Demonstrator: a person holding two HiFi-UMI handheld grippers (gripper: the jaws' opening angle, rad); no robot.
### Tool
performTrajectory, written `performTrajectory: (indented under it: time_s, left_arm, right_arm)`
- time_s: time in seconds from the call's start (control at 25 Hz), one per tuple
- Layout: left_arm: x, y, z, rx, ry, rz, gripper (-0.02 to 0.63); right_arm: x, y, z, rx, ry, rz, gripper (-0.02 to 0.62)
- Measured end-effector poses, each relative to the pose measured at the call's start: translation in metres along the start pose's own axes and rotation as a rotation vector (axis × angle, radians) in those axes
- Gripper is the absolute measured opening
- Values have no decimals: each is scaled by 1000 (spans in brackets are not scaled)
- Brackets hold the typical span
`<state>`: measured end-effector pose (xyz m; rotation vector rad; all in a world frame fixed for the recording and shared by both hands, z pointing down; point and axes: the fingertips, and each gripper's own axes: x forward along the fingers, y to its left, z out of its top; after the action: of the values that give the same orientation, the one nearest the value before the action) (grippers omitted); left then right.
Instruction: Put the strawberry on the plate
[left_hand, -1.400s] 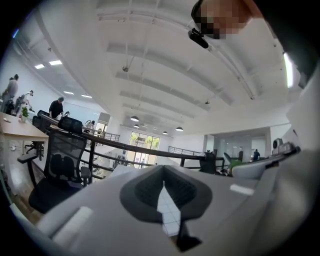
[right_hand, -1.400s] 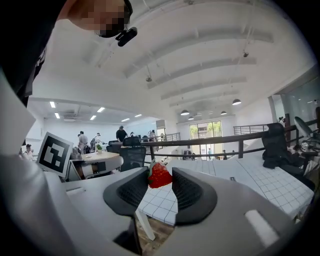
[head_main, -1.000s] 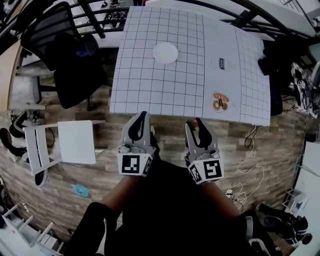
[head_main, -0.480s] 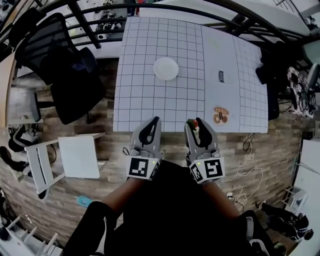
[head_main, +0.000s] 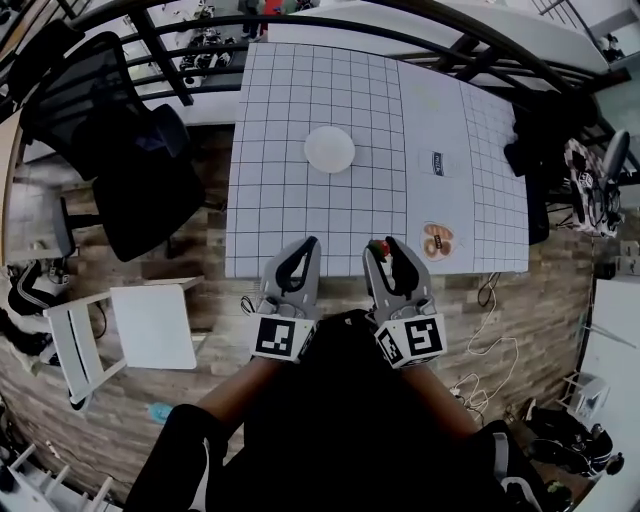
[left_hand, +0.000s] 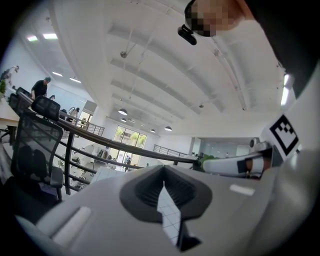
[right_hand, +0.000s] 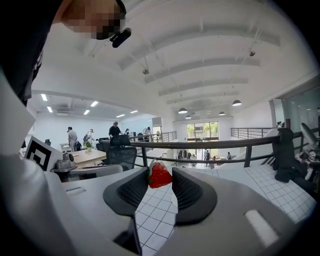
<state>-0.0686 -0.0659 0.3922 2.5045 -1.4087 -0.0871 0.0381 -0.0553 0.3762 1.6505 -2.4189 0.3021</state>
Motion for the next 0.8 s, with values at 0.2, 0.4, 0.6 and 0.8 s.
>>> performTrajectory:
  time_s: [0.2,0.4,0.6,0.8]
  left_arm:
    - [-13,12,4,-3,2,40,8]
    - [-23,20,6,5,7,86,8]
    - [-28,33,1,-3,9,142,8]
    - [-14,45,0,13,35,191,8]
  right_arm:
    - [7,13,3,4,-3,41,149]
    - [15,24,-5,14,6,100,149]
    - [33,26,-6,12,11,130,149]
    - [60,14,-5,17,14,155,149]
